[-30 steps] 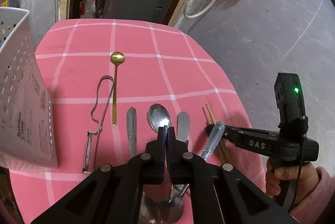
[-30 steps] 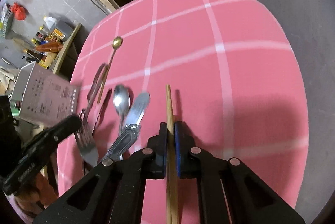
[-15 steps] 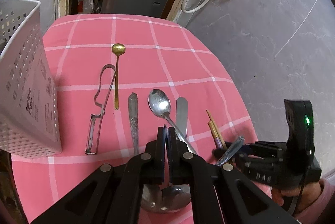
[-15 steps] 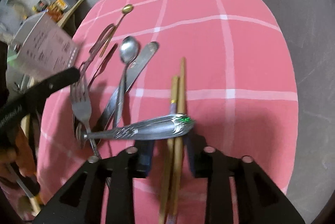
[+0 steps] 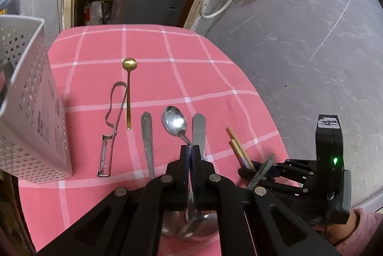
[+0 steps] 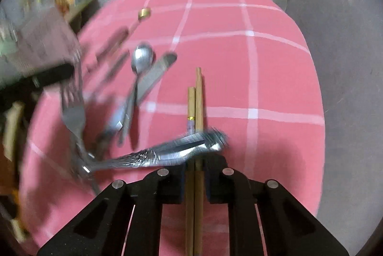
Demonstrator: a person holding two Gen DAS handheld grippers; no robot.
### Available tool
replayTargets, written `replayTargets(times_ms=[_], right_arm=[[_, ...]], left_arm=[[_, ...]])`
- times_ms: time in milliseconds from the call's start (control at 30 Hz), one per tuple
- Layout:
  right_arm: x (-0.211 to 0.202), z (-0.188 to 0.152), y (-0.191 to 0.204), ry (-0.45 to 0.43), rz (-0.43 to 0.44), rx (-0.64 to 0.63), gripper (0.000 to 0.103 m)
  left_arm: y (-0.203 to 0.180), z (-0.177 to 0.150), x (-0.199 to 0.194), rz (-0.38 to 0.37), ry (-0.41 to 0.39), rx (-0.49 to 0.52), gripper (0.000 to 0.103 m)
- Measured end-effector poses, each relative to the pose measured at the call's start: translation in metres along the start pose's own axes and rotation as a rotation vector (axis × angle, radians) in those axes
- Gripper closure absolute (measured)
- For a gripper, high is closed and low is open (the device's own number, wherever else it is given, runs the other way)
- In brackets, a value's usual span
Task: Organize utensils
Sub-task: 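Carry the chopsticks with the right gripper and drop them into the white caddy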
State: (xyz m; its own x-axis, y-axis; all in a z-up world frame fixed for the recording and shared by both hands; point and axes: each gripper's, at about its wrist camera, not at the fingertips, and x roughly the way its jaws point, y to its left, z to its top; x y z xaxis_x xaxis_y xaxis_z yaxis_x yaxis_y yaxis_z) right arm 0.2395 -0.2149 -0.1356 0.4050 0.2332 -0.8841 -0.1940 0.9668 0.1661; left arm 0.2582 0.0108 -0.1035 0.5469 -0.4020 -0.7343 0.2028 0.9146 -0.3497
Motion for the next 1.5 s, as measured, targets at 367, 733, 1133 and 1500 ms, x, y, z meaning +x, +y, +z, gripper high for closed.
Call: replayTargets(times_ms=[367,733,1133,1500], right_arm=[[-0.089,0.011,-0.019,-0.363,0.061,0.04,0.092],[-0.142,0.076,0.012,-0.661,0.279,0.094,0.092],[-0.142,0.158,0.123,-0.903,0.547,0.052,0.092],[-0.094,0.193,0.214,-0.94,0.627,0.029,0.092]], left_arm=[[-0.01,0.017,-0.036,0.047,-0.11,0.068,0.1],[-0.023,0.059,-0.105,0.17,-0.266,0.175,0.1],[0.016,0.109,-0.218,0.313,-0.448,0.136,0.1],[0.06,0.12,-0.236,0.489,-0.519,0.16,0.1]])
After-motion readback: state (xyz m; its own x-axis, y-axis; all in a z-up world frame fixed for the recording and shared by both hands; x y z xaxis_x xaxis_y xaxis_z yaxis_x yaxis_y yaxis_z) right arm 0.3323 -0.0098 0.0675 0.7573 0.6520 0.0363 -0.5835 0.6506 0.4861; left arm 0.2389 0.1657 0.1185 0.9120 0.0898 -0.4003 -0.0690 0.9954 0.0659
